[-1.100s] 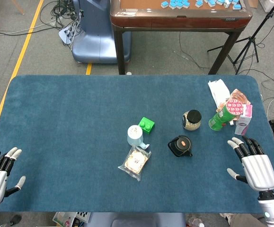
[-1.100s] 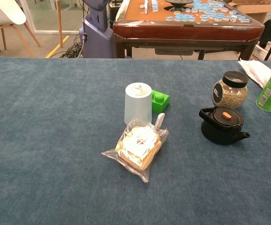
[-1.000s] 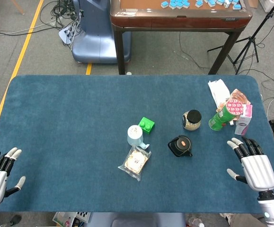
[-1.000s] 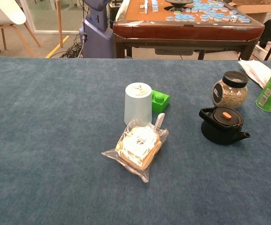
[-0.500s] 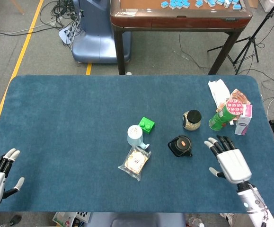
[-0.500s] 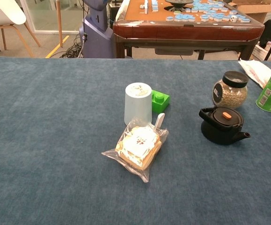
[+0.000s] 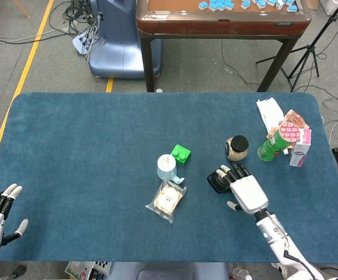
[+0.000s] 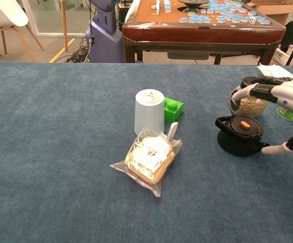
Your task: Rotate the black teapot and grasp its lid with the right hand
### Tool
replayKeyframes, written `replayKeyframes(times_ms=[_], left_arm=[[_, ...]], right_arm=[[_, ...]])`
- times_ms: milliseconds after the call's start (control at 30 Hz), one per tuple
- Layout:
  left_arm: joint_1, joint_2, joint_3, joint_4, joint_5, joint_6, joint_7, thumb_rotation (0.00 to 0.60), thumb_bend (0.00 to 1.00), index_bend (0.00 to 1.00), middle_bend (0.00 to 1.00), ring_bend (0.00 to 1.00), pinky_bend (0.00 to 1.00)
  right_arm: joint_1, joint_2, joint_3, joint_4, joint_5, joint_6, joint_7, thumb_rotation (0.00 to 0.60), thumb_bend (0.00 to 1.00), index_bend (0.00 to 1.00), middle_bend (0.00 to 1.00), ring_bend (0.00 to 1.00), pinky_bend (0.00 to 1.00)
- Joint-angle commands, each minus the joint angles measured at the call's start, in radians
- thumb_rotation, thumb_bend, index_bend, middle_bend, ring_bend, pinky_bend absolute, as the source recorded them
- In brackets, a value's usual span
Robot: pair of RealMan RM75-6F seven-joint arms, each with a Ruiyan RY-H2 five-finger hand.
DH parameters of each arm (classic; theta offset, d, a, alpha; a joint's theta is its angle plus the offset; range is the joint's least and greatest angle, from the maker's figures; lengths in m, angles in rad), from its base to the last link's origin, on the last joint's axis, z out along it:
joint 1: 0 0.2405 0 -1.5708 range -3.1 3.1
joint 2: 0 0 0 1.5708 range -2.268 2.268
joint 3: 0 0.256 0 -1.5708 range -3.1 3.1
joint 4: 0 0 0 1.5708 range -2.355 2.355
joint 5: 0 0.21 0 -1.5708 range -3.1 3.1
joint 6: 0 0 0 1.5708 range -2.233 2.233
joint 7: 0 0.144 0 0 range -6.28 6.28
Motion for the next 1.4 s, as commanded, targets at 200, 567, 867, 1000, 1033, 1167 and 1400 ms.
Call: replayKeyframes(times_ms=[200,567,867,1000,1033,1167,1400], left_arm=[[0.001,-0.006,0.000,0.018,-0.001,-0.002,-0.019,0.600,0.29,0.11,0.07,0.10,0.01],[0.003,-0.010,0.002,0.036,-0.010,-0.012,-0.040,0.600,0.29,0.11,0.08,0.10,0.01],[0.008,-0.008,0.000,0.040,-0.010,0.000,-0.052,0.600,0.29,0.11,0.08,0.10,0.01],[0.008,-0.008,0.000,0.042,-0.008,0.001,-0.055,0.600,0.29,0.11,0.08,0.10,0.01],[0.008,-0.008,0.000,0.042,-0.008,-0.001,-0.054,0.600,0.29,0.11,0.08,0.10,0.01],[0.006,-0.010,0.002,0.044,-0.007,-0.005,-0.052,0.600,0.29,0.11,0.08,0.10,0.01],[0.003,-0.018,0.003,0.053,-0.015,-0.021,-0.051,0.600,0.29,0.11,0.08,0.10,0.01]], right_arm=[[0.044,-0.069,0.012,0.070,0.036,-0.028,-0.022,0.600,0.15,0.14,0.15,0.03,0.11],[0.082,-0.167,0.017,0.177,0.058,-0.027,-0.053,0.600,0.25,0.14,0.15,0.03,0.11],[0.103,-0.214,0.018,0.249,0.055,-0.016,-0.018,0.600,0.40,0.14,0.15,0.03,0.11],[0.095,-0.204,0.015,0.247,0.051,0.008,-0.010,0.600,0.46,0.14,0.15,0.03,0.11],[0.090,-0.197,0.013,0.243,0.048,0.019,-0.009,0.600,0.47,0.14,0.15,0.03,0.11],[0.070,-0.165,0.007,0.222,0.051,0.052,-0.018,0.600,0.49,0.14,0.15,0.03,0.11],[0.030,-0.093,-0.007,0.178,0.065,0.095,-0.040,0.600,0.49,0.14,0.15,0.03,0.11]])
